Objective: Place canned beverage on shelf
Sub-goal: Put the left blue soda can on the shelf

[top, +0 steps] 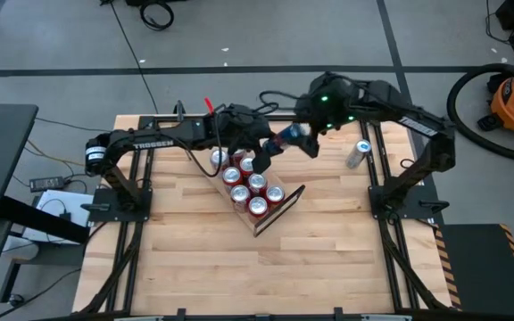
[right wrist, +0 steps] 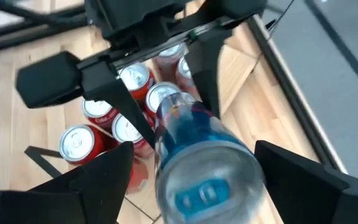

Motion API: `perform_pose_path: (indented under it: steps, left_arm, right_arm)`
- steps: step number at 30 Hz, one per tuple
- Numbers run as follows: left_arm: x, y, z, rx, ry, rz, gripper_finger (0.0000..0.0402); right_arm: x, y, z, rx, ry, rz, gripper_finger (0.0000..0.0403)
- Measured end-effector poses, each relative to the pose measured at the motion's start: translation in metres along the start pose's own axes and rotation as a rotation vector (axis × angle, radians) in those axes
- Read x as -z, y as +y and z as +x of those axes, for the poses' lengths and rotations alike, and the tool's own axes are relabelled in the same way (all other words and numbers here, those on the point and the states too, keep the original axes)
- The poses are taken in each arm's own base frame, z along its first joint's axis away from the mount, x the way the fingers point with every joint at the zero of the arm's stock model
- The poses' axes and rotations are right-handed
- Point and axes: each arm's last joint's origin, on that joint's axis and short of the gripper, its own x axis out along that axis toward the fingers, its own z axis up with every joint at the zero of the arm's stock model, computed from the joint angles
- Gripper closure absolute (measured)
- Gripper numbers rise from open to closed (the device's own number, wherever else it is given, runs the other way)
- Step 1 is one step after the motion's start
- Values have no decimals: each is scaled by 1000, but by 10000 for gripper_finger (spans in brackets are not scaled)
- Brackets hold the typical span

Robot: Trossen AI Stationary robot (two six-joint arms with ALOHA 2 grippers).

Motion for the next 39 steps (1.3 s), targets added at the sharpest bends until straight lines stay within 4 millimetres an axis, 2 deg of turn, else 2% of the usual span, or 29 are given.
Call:
perform_pose_path:
  steps: [4, 10, 16, 20, 28, 34, 39]
  left_arm:
    - [-5, 2, -12, -47, -14, -7, 148]
    - [-11, 3, -52, -130, 23, -8, 148]
    - [-11, 3, -97, -182, 56, -9, 148]
    - [4, 1, -123, -188, 38, -67, 148]
    - [46, -1, -163, -289, -86, -178, 148]
    - [89, -2, -171, -363, -158, -222, 148]
    - [130, -2, -161, -389, -220, -232, 148]
  right_arm:
    - [4, -4, -29, 33, -86, 25, 57]
    - [11, -4, -73, 92, -252, 47, 57]
    - [18, -4, -94, 148, -307, 59, 57]
    - [20, -4, -93, 154, -302, 58, 57]
    - [22, -7, -65, 154, -263, 48, 57]
    - [19, -7, -56, 141, -302, 38, 57]
    - [20, -7, -56, 139, -299, 53, 57]
